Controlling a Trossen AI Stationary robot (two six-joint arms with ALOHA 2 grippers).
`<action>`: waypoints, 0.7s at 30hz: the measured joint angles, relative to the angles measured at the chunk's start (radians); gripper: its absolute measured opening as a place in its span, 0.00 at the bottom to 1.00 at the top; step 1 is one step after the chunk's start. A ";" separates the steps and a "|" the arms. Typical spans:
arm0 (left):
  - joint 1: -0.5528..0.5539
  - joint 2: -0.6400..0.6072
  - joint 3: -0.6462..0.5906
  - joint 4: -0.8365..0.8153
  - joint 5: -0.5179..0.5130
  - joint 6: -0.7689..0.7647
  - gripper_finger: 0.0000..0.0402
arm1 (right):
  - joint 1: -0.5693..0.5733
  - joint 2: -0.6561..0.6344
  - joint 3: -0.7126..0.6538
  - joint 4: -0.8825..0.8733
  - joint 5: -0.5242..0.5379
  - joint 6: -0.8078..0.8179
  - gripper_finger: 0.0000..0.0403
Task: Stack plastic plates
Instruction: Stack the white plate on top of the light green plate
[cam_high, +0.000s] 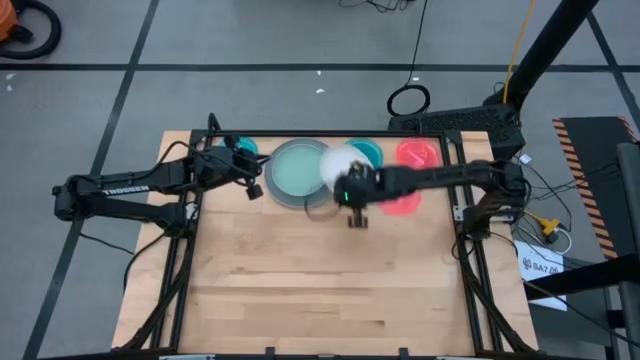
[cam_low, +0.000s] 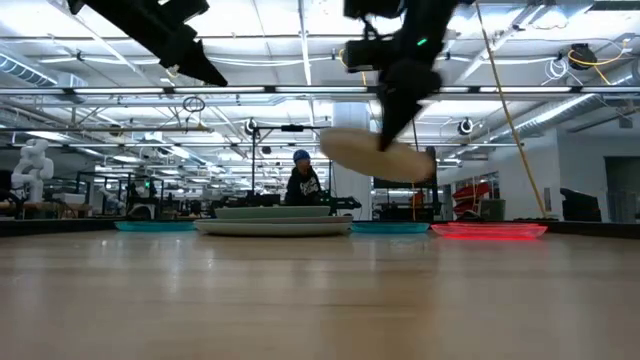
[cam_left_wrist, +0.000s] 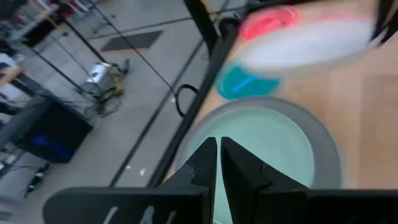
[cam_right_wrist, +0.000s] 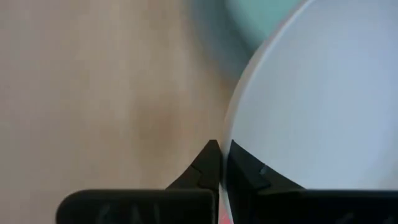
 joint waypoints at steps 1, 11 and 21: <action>0.000 -0.001 0.000 0.009 -0.008 0.001 0.08 | -0.038 0.001 0.000 0.048 -0.021 -0.073 0.01; 0.035 -0.042 0.000 0.017 -0.064 -0.022 0.08 | -0.209 0.174 0.080 0.280 -0.110 -0.445 0.01; 0.107 -0.048 0.000 0.061 -0.064 0.090 0.08 | -0.215 0.394 0.412 0.046 -0.108 -0.506 0.01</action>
